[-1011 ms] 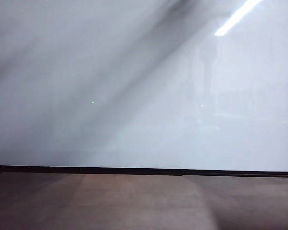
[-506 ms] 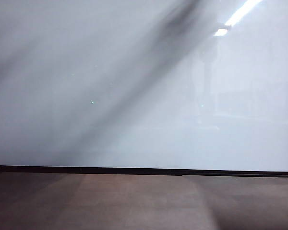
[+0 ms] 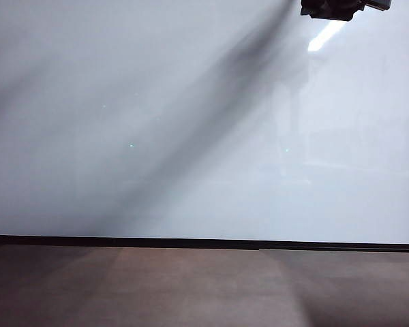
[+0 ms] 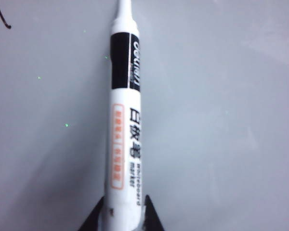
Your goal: Reach to the right to find the marker pen, pick it up, and write the number 17 on the whiteboard.
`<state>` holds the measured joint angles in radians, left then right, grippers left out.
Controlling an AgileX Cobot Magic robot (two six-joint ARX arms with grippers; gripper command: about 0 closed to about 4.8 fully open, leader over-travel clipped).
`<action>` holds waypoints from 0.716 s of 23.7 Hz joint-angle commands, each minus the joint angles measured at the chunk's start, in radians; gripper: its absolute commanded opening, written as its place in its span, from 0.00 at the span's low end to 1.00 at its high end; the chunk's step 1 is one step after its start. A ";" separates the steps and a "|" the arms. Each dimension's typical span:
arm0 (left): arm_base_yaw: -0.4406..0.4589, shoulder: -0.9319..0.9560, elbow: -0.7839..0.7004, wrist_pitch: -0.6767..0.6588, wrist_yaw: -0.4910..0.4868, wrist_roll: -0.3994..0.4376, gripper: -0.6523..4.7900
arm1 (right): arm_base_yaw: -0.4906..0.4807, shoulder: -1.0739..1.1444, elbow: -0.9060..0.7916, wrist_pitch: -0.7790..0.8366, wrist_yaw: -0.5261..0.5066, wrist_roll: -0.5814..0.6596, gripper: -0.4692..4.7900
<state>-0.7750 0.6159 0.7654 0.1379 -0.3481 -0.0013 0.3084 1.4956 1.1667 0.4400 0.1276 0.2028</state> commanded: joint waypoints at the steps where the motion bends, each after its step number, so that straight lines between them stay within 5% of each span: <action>1: -0.001 0.000 0.007 0.007 0.005 -0.003 0.11 | -0.001 -0.003 0.002 0.006 -0.011 0.011 0.08; 17: -0.001 -0.003 -0.009 0.057 0.005 -0.003 0.11 | 0.045 -0.171 -0.030 -0.003 0.005 0.003 0.08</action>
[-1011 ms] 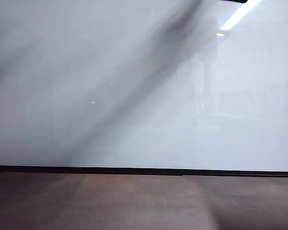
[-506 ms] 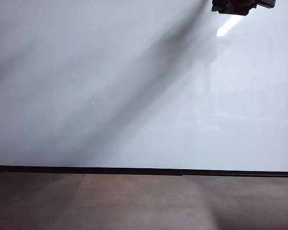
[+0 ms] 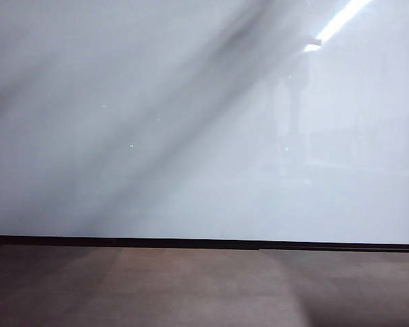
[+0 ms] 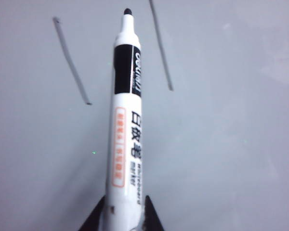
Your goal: Reach to the right to find the marker pen, pick it up, and write the number 17 on the whiteboard.
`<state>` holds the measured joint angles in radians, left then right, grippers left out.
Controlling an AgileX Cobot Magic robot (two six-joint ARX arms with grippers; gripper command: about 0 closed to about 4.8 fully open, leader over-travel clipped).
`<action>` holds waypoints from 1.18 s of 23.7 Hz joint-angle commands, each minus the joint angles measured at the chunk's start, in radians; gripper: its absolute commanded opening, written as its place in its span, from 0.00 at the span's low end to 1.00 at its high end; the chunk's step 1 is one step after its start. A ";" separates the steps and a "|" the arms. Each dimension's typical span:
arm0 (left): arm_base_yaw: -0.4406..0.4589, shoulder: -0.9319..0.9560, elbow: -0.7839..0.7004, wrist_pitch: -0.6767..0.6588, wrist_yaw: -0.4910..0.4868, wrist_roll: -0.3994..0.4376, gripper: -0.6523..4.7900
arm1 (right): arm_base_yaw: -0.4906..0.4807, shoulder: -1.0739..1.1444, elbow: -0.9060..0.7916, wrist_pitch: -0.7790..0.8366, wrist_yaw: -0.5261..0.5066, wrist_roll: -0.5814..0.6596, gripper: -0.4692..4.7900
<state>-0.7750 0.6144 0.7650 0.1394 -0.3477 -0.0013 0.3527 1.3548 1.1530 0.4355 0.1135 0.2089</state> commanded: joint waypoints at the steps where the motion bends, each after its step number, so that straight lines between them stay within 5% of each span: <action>1: -0.001 -0.002 -0.021 0.079 0.005 -0.003 0.11 | 0.001 -0.049 -0.031 0.002 0.024 -0.003 0.08; 6: -0.001 -0.040 -0.145 0.155 0.028 -0.003 0.11 | 0.001 -0.144 -0.120 0.002 0.023 -0.003 0.08; 15: -0.001 -0.089 -0.491 0.201 0.425 -0.003 0.11 | 0.005 -0.365 -0.330 -0.058 0.016 0.004 0.08; 28: 0.026 -0.242 -0.757 0.156 0.414 -0.003 0.11 | 0.005 -0.424 -0.347 -0.094 0.014 0.005 0.08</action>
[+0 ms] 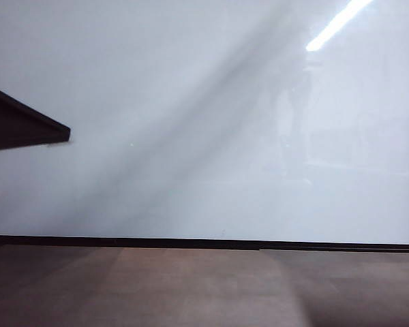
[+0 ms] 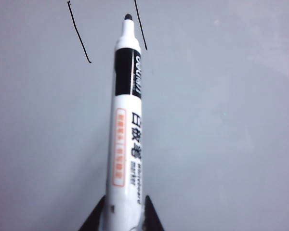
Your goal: Reach to the right to find the marker pen, pick it up, and write the number 17 on the whiteboard.
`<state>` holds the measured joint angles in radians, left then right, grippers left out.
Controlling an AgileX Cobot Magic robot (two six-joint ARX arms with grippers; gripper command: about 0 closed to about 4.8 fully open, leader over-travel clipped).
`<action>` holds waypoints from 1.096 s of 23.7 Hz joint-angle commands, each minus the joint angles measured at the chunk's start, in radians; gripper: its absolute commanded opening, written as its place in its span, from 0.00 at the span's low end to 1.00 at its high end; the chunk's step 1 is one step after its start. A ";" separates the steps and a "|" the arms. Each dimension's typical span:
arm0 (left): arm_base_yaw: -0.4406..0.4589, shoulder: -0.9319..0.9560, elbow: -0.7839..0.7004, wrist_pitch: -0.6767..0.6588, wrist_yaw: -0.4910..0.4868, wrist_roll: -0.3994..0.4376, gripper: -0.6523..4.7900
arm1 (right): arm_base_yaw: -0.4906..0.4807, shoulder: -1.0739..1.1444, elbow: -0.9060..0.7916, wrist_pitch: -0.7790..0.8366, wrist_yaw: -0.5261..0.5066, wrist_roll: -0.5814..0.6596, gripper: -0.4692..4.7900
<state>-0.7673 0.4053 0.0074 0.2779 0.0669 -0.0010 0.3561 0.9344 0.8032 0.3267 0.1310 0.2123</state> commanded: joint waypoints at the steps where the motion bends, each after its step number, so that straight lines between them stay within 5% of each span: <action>1: 0.044 -0.070 0.001 0.018 -0.002 -0.003 0.11 | 0.002 -0.004 0.003 0.014 -0.003 0.001 0.08; 9: 0.332 -0.249 0.001 -0.030 -0.002 -0.003 0.11 | 0.002 -0.004 0.003 0.034 -0.007 0.001 0.08; 18: 0.541 -0.261 0.001 -0.129 0.001 -0.003 0.11 | 0.002 -0.004 0.003 0.036 -0.007 -0.003 0.08; 26: 0.623 -0.397 0.001 -0.169 0.001 -0.003 0.11 | 0.002 -0.004 0.003 0.036 -0.024 -0.003 0.08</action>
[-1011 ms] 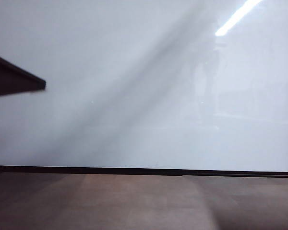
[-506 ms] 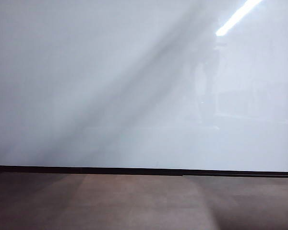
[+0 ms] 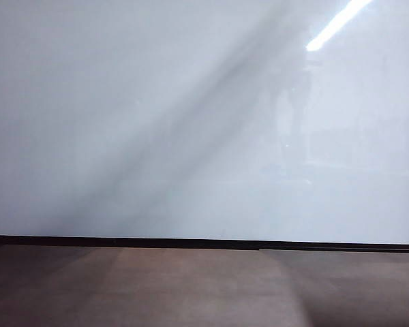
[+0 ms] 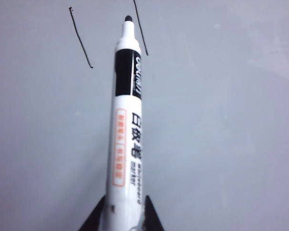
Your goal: Reach to the right to find the marker pen, pick it up, and write the number 17 on the whiteboard.
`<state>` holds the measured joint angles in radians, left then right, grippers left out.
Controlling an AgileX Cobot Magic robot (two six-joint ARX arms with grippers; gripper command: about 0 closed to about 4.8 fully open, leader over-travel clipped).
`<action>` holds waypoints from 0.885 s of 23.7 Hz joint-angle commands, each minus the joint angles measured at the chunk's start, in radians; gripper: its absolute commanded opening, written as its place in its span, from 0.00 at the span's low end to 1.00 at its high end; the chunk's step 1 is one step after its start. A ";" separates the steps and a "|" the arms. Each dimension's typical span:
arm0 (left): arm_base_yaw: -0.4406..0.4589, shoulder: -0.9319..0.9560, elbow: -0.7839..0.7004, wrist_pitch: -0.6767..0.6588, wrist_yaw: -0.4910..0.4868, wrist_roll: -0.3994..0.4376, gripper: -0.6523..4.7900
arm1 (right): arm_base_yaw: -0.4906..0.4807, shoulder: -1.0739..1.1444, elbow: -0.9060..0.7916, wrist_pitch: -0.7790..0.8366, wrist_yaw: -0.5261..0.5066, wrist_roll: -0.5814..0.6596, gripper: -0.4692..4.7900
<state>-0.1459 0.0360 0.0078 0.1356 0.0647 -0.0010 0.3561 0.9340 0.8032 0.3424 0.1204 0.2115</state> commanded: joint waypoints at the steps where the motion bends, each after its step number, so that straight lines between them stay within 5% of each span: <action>1: 0.005 -0.032 0.000 -0.029 0.003 -0.003 0.11 | 0.002 -0.004 0.004 0.021 -0.022 -0.002 0.08; 12: -0.027 -0.032 0.000 -0.045 0.003 -0.003 0.11 | 0.002 -0.005 0.005 0.031 -0.072 0.006 0.08; 21: 0.105 -0.032 0.000 -0.043 0.003 -0.003 0.11 | 0.002 -0.006 0.005 0.037 -0.123 0.006 0.08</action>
<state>-0.0437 0.0032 0.0078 0.0818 0.0677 -0.0013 0.3561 0.9329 0.8036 0.3538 0.0135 0.2165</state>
